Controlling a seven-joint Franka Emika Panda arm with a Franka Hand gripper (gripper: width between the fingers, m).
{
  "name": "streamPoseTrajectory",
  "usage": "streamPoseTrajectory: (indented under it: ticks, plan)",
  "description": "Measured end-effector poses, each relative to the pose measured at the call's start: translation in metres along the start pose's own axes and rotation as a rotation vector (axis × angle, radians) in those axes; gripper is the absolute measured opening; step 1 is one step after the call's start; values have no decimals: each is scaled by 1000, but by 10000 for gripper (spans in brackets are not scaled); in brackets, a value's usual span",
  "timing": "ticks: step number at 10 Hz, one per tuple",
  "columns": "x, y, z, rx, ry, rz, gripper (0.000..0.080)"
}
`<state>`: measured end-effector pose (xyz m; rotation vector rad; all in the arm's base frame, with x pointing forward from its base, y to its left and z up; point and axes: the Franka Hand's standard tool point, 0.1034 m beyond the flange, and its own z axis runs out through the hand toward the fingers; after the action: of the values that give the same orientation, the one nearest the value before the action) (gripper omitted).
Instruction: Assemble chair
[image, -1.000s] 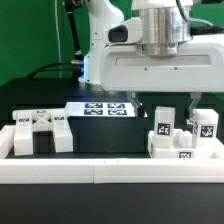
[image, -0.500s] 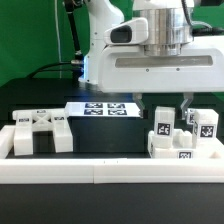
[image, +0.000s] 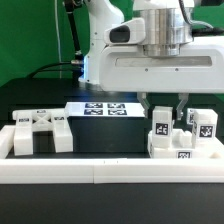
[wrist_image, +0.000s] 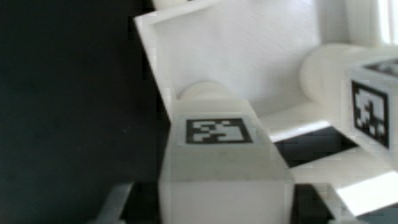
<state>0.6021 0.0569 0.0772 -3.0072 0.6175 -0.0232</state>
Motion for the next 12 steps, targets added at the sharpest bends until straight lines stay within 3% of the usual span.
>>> streamPoseTrajectory:
  ticks: [12]
  plan:
    - [-3,-3,2,16,-11,1055,291]
